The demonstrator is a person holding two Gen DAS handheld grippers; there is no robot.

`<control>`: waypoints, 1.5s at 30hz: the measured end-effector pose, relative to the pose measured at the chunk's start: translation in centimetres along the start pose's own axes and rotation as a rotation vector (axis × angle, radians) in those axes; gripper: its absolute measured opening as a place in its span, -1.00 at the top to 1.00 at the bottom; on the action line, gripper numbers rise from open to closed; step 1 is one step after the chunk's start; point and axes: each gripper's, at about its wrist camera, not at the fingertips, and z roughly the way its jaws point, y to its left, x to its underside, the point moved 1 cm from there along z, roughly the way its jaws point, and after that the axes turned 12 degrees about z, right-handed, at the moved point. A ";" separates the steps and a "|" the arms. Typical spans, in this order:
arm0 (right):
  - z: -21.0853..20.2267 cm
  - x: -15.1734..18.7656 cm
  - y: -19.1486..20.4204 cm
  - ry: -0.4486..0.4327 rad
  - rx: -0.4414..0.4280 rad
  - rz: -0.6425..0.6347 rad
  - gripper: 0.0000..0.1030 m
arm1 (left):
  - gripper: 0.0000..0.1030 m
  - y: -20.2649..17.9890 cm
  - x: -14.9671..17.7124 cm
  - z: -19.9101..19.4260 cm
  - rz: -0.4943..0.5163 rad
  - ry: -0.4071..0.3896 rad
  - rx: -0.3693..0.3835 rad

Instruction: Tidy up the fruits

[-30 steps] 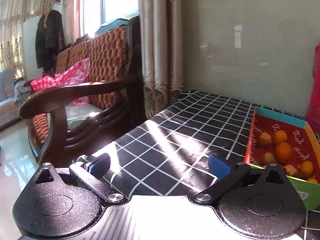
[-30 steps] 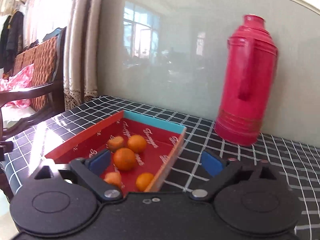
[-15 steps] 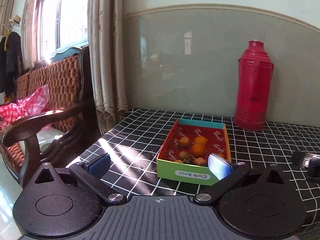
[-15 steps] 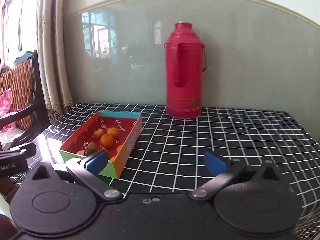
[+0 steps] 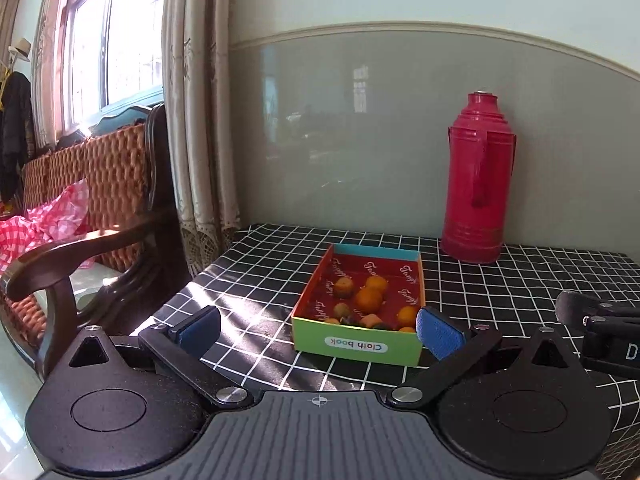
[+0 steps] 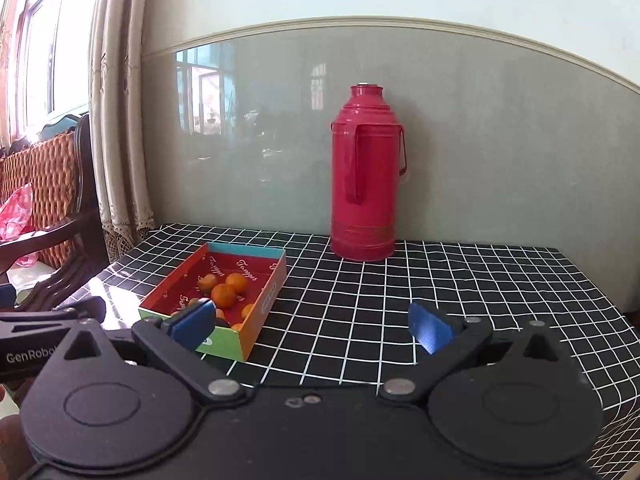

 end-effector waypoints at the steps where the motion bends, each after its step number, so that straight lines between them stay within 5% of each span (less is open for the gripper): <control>1: 0.0 0.1 0.0 0.003 -0.002 0.004 -0.89 | -1.00 -0.2 0.0 0.0 0.002 -0.001 -0.001; 45: 0.4 0.7 0.7 0.016 -0.016 -0.001 -0.89 | -1.00 -0.1 0.5 0.9 -0.023 0.015 -0.011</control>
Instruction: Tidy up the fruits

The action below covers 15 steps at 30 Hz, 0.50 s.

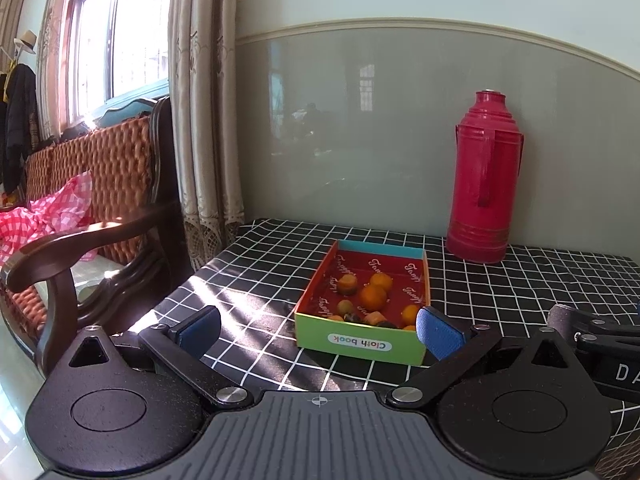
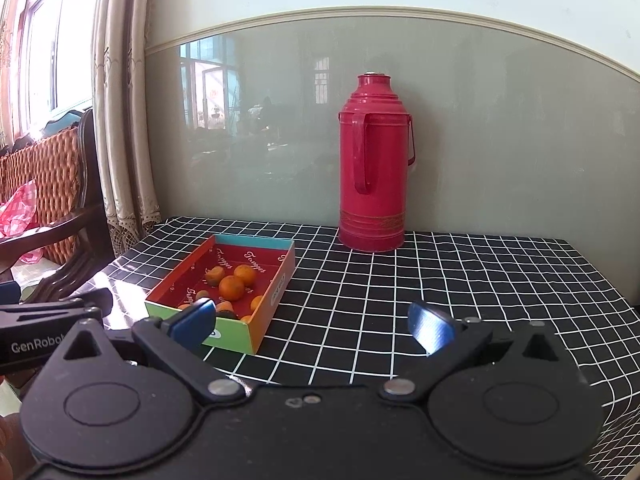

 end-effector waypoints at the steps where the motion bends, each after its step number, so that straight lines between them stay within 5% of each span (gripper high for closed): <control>1: 0.0 0.0 0.1 0.000 -0.001 0.000 -0.89 | -1.00 0.0 0.0 0.0 0.002 0.001 0.001; 15: 0.0 0.1 0.4 -0.002 -0.003 -0.010 -0.89 | -1.00 0.1 0.3 0.7 -0.010 0.018 0.008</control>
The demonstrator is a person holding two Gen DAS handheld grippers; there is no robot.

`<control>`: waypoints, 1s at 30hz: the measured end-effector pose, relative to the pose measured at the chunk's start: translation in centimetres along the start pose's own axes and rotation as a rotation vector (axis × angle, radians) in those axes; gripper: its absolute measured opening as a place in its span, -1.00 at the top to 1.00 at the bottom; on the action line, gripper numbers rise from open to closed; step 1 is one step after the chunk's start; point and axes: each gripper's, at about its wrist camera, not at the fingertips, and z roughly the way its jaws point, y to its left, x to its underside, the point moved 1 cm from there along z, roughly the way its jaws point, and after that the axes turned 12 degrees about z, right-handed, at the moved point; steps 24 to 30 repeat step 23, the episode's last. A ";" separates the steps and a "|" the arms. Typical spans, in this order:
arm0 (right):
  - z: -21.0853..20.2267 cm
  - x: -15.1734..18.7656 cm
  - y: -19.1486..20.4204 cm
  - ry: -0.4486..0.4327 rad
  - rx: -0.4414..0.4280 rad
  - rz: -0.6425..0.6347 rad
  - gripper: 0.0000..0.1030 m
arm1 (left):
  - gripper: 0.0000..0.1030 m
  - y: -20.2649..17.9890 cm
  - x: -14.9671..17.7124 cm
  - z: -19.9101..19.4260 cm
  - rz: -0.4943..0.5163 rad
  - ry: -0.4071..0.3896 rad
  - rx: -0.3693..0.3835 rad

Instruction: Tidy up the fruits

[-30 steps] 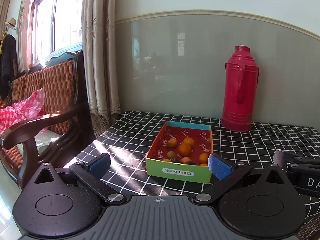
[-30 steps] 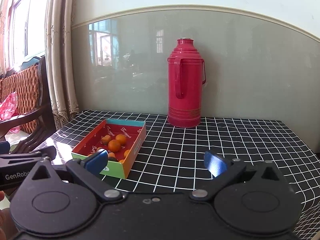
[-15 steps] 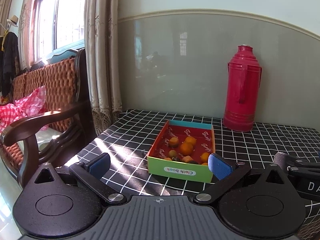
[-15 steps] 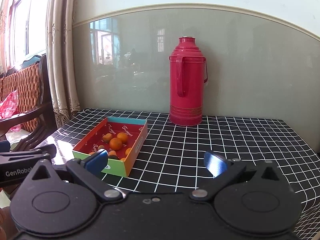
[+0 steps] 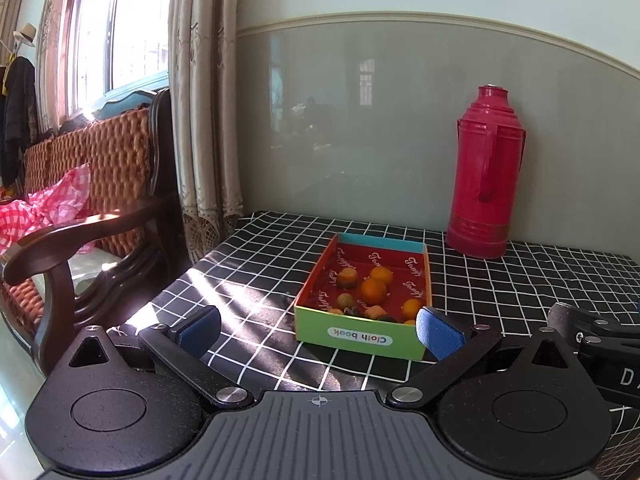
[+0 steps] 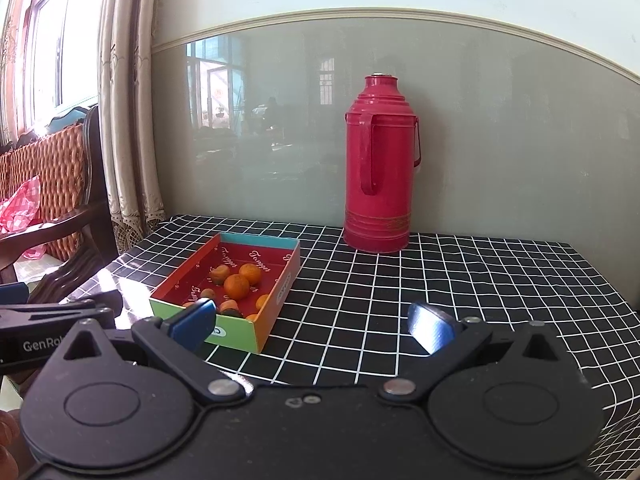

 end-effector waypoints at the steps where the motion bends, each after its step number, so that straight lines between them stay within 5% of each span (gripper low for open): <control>1: 0.0 0.0 0.0 0.001 0.000 0.001 -0.89 | -1.00 0.0 0.0 0.0 0.001 0.000 -0.001; 30: 1.5 0.1 0.0 0.014 0.012 0.003 -0.89 | -1.00 -1.0 0.2 1.6 0.031 -0.007 0.034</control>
